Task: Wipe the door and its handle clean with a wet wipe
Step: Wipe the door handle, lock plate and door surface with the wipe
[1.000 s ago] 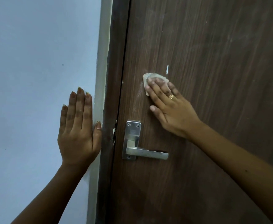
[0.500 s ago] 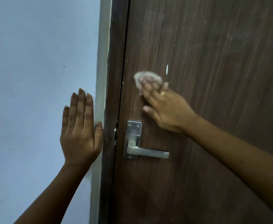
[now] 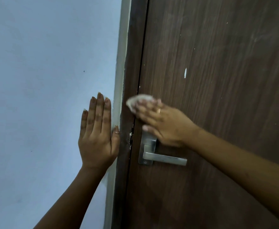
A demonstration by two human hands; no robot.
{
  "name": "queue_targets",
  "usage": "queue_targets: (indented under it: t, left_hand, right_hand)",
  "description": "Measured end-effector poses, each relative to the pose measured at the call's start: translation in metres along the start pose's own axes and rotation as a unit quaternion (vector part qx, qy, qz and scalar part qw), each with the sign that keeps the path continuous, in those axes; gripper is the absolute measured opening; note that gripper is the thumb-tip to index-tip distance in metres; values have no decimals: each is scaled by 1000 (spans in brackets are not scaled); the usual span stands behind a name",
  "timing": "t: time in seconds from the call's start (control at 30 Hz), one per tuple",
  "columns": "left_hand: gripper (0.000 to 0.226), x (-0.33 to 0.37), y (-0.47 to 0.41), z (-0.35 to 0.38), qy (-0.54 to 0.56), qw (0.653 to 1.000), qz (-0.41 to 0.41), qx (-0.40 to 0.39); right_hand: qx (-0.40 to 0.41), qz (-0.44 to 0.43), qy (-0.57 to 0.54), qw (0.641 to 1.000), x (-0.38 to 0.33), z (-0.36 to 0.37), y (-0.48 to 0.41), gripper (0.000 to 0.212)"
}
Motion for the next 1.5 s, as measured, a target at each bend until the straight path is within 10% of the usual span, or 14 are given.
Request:
queue_targets:
  t: [0.13, 0.4, 0.73, 1.07, 1.5]
  left_hand:
    - [58, 0, 1, -1, 7, 1000, -2, 6]
    - [58, 0, 0, 0, 6, 1000, 1, 4]
    - [54, 0, 1, 2, 13, 1000, 3, 3]
    - [53, -1, 0, -1, 44, 999, -5, 14]
    - [55, -3, 2, 1, 42, 999, -16, 13]
  right_hand:
    - [-1, -60, 27, 998, 8, -3, 24, 56]
    - [148, 203, -6, 968, 41, -59, -58, 60]
    - [95, 184, 49, 977, -27, -4, -34, 63]
    - [124, 376, -15, 918, -65, 22, -35, 58]
    - [82, 258, -117, 956, -181, 138, 55, 68]
Point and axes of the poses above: each hand's wrist, its own y-axis away from the middle knuckle, its own z-axis out of the palm, x = y × z, the point moved 10 cm from there along -y, towards the middle knuckle, and after that the axes turned 4 degrees about x, right-handed, at the moved point
